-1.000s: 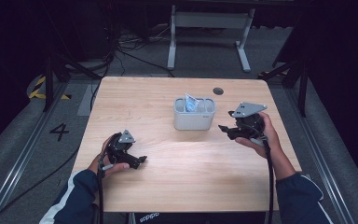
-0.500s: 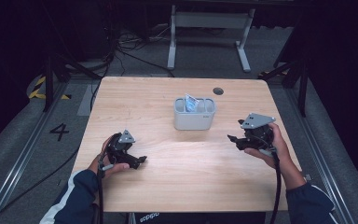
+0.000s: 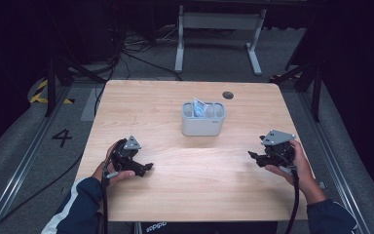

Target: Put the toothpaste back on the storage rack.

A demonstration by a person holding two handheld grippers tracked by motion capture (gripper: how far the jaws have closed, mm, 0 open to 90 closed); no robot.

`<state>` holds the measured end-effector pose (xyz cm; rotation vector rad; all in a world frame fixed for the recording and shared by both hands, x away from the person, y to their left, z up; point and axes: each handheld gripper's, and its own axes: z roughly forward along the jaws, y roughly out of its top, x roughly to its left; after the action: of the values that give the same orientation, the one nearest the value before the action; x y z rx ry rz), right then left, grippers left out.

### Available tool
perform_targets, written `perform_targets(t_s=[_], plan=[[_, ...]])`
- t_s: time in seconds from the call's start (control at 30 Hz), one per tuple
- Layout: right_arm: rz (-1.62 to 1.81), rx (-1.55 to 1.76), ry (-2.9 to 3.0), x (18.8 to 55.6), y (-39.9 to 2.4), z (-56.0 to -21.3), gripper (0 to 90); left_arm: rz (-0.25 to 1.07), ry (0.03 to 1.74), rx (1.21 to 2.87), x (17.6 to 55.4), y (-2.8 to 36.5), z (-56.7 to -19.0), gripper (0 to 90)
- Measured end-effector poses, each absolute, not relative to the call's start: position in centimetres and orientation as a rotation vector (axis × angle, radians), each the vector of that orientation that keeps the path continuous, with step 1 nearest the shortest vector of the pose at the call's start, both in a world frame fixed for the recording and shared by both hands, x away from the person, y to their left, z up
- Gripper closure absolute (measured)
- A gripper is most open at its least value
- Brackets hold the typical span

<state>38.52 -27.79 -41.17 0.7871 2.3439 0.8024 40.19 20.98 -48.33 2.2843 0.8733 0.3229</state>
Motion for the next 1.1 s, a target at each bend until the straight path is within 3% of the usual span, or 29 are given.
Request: perform_targets(t_s=[0.63, 0.8, 1.1], plan=[[0.905, 1.006, 2.333, 36.1, -33.9, -46.2, 29.0, 0.322, 0.871, 2.284, 40.2, 21.0, -48.3, 0.4], [0.960, 1.120, 2.326, 35.5, -35.9, -48.1, 21.6, 0.320, 0.868, 2.284, 40.2, 21.0, -48.3, 0.2], [1.009, 1.206, 2.280, 35.2, -37.2, -48.6, 16.4, 0.318, 0.877, 2.287, 40.2, 20.9, -48.3, 0.2]])
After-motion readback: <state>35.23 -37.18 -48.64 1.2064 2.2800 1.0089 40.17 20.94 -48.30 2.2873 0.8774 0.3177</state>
